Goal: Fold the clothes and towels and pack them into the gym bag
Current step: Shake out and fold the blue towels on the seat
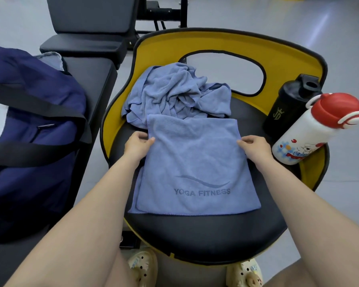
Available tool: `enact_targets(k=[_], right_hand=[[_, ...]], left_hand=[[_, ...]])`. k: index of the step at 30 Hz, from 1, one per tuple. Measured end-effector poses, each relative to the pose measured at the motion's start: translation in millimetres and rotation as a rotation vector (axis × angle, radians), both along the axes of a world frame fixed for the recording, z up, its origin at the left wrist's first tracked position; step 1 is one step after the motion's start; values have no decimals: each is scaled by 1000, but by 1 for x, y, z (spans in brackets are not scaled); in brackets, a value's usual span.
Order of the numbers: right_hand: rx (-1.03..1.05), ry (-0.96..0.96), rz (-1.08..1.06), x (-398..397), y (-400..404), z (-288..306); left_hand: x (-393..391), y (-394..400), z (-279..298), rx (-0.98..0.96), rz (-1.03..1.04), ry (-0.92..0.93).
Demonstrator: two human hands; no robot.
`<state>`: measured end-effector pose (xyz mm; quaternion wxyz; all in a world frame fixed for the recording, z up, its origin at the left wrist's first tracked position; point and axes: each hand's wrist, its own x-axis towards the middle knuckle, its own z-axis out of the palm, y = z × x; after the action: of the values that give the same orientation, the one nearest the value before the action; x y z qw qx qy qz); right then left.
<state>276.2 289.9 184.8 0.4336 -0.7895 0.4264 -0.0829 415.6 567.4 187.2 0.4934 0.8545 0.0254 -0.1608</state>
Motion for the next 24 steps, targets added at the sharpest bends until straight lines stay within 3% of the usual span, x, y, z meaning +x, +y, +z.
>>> enact_targets(k=[7, 12, 16, 20, 24], right_hand=[[179, 220, 62, -32, 10, 13], [268, 336, 143, -60, 22, 28], [311, 205, 118, -65, 26, 36], [396, 207, 158, -75, 37, 37], [352, 280, 224, -80, 44, 36]], left_hand=[[-32, 31, 18, 134, -251, 264], [-44, 45, 27, 215, -228, 142], [-49, 46, 31, 97, -101, 82], [-54, 51, 29, 219, -72, -21], [-65, 54, 28, 313, -234, 128]])
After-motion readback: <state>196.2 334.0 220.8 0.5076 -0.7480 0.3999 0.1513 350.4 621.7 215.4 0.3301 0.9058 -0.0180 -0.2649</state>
